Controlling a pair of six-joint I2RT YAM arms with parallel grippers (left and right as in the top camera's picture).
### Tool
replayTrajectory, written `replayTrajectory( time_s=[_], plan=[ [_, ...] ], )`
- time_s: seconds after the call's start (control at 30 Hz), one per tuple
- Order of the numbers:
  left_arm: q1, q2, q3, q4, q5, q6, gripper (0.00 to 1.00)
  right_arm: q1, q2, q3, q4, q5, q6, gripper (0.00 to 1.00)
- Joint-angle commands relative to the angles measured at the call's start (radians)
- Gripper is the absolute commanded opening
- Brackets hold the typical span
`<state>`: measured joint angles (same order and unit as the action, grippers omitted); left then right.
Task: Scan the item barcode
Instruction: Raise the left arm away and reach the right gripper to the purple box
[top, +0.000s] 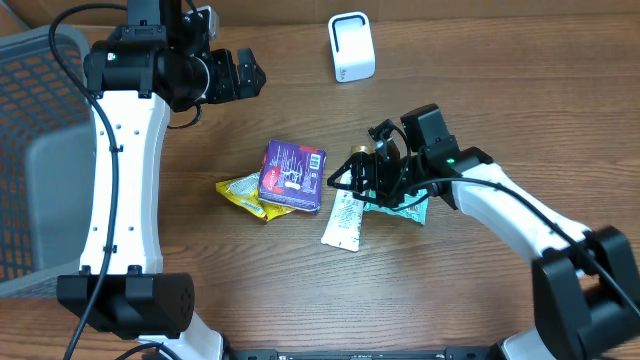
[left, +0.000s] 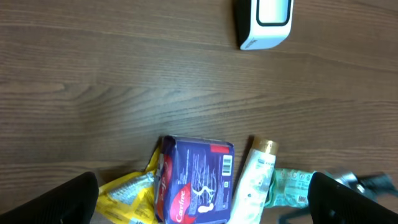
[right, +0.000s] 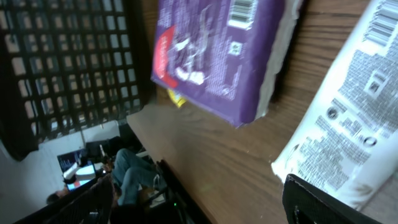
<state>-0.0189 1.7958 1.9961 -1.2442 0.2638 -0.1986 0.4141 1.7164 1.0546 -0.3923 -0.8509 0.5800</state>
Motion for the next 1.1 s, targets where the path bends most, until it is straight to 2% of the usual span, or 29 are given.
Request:
replayTrajectory(
  time_s=[0.0, 0.5, 0.7, 0.77, 0.97, 1.07],
  plan=[
    [0.005, 0.013, 0.000, -0.010, -0.009, 0.015, 1.00, 0.006, 0.067, 0.012, 0.046, -0.010, 0.079, 0.87],
    [0.005, 0.017, -0.031, -0.013, -0.010, 0.011, 1.00, 0.105, 0.134, 0.012, 0.159, 0.261, 0.198, 0.87],
    [0.021, 0.016, -0.030, -0.001, -0.129, 0.014, 1.00, 0.144, 0.187, 0.012, 0.243, 0.286, 0.232, 0.86],
    [0.023, 0.016, -0.030, -0.003, -0.169, 0.032, 1.00, 0.153, 0.211, 0.013, 0.257, 0.289, 0.236, 0.86],
    [0.025, 0.016, -0.030, -0.009, -0.194, 0.187, 1.00, 0.167, 0.267, 0.013, 0.347, 0.242, 0.235, 0.84],
    [0.025, 0.016, -0.030, -0.008, -0.194, 0.208, 1.00, 0.177, 0.290, 0.013, 0.377, 0.236, 0.241, 0.82]
  ],
)
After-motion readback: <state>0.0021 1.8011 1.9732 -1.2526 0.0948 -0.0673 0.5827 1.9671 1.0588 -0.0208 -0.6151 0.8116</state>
